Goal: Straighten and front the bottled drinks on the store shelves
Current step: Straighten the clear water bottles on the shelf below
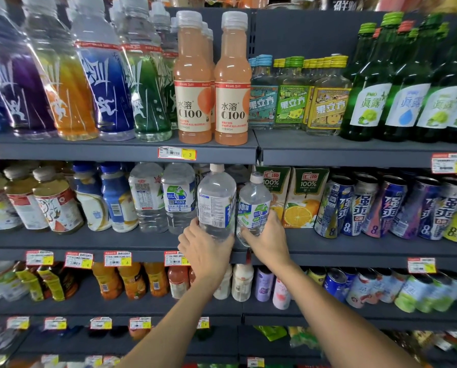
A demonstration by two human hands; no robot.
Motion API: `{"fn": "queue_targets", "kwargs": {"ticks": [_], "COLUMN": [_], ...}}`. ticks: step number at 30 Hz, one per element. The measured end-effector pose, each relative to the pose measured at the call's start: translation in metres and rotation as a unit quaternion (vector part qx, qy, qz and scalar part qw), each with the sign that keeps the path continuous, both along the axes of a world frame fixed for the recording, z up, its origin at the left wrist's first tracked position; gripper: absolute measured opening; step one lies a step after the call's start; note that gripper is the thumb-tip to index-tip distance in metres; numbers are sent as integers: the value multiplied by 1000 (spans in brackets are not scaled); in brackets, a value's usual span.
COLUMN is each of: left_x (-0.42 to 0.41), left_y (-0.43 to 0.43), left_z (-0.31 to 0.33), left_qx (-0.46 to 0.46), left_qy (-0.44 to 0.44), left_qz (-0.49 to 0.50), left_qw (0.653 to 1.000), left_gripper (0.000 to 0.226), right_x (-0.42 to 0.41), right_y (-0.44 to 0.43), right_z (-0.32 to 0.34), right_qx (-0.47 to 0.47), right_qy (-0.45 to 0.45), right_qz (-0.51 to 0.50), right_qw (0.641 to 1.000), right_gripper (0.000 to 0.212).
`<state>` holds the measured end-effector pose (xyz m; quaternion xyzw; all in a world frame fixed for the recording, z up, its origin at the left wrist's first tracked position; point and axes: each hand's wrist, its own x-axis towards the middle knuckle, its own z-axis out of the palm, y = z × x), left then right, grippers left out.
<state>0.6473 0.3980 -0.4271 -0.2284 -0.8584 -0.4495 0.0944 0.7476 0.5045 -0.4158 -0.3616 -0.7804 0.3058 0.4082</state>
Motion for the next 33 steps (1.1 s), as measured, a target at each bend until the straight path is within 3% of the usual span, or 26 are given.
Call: {"fn": "queue_targets", "kwargs": {"ticks": [3,6,10,15,18,23,33], "left_x": [15,13,1,17,3,-19,-4], "left_y": [8,5,-8,4,-3,-21,-10], "left_z": [10,0,-8,15,8,0,0], "left_qx": [-18,4,6,-22,5,47,70], "left_qy": [-37,-25,3,-74,-54,-40,-26], "left_qz": [65,26,-4,53,0,-91,-31], "left_qw": [997,999,1000,996,999,994,997], "left_gripper": [103,104,84,97,106,89,85], "right_x": [1,1,0,2,4,4,12], "right_y": [1,4,4,4,8,9,17], "right_z": [1,2,1,3,6,11,8], "right_qx": [-5,-8,-1,-4,-11,-28,-102], "right_qy": [-8,-20,-27,-30,-42,-37,-2], "right_qz": [1,8,2,12,37,63,68], "right_qw": [1000,1000,1000,999,998,997,992], "right_gripper": [52,54,55,52,51,51,64]}}
